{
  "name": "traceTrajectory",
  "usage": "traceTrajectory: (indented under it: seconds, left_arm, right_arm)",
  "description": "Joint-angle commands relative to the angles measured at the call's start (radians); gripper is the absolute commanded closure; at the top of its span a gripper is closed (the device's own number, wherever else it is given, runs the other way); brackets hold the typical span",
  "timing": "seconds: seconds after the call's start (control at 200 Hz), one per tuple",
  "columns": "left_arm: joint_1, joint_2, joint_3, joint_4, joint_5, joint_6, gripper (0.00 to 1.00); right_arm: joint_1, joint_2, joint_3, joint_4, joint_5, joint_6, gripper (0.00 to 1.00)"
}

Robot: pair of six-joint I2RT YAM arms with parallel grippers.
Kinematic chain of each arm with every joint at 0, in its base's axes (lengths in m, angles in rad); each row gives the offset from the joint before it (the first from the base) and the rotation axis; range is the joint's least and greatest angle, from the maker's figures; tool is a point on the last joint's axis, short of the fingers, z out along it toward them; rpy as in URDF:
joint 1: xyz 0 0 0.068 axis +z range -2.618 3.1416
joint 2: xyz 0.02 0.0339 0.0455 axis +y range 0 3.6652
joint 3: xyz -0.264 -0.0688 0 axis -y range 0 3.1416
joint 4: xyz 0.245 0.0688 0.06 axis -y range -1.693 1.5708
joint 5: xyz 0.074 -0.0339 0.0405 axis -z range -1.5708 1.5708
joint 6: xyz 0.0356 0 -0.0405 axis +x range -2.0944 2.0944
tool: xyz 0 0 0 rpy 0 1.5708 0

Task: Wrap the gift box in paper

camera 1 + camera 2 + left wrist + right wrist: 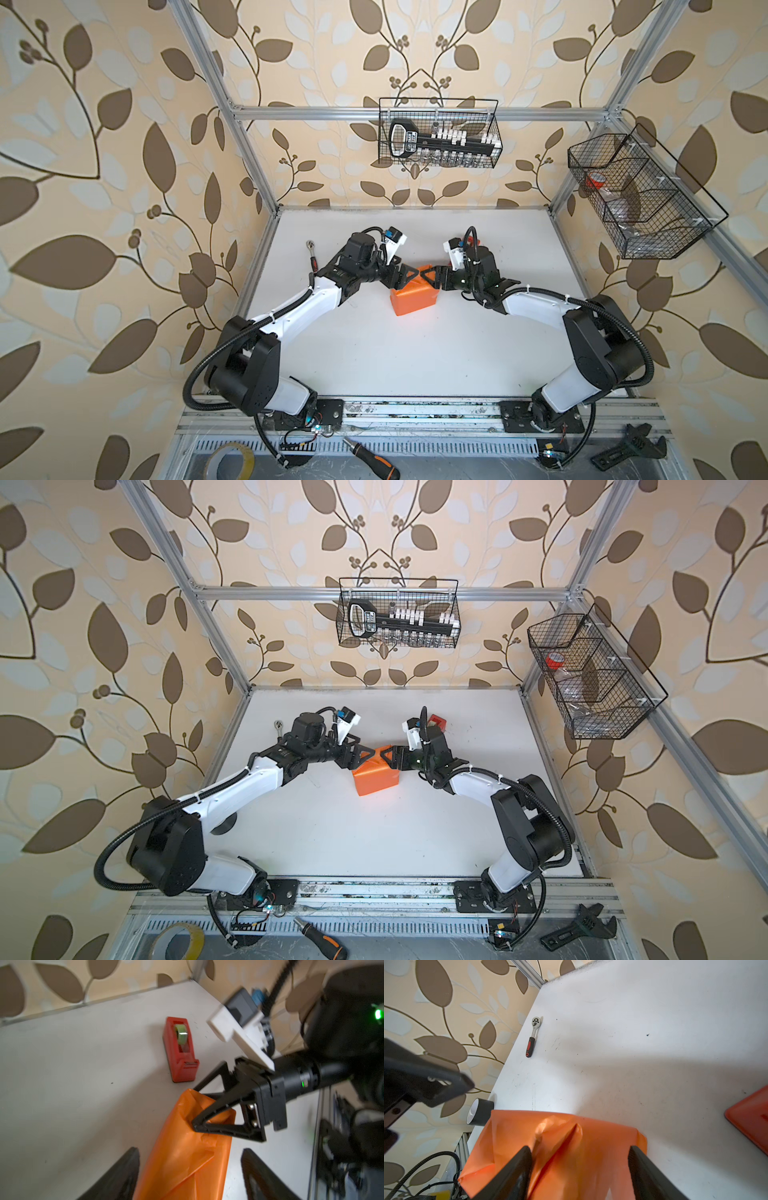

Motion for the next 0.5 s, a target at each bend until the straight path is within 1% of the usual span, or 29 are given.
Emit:
traceTrajectory:
  seconds: [0.0, 0.07, 0.19, 0.225, 0.305, 0.495]
  left_arm:
    - [0.000, -0.034, -0.038, -0.006, -0.210, -0.246, 0.08]
    - [0.000, -0.007, -0.032, -0.029, -0.178, -0.270, 0.04]
    - [0.000, 0.036, -0.013, -0.034, -0.101, -0.300, 0.03]
    - [0.000, 0.078, -0.012, -0.028, -0.079, -0.305, 0.03]
    - [0.000, 0.107, -0.007, -0.034, -0.049, -0.307, 0.03]
    - [0.001, 0.141, -0.045, -0.033, -0.066, -0.295, 0.03]
  right_arm:
    - [0.007, 0.016, -0.050, -0.059, 0.007, 0.000, 0.26]
    - [0.007, 0.019, -0.052, -0.051, 0.005, 0.001, 0.27]
    - [0.007, 0.023, -0.055, -0.035, 0.002, 0.007, 0.27]
    - [0.007, 0.023, -0.059, -0.024, 0.000, 0.011, 0.27]
    - [0.007, 0.029, -0.055, -0.016, -0.006, 0.018, 0.27]
    - [0.007, 0.020, -0.033, -0.026, -0.009, 0.008, 0.27]
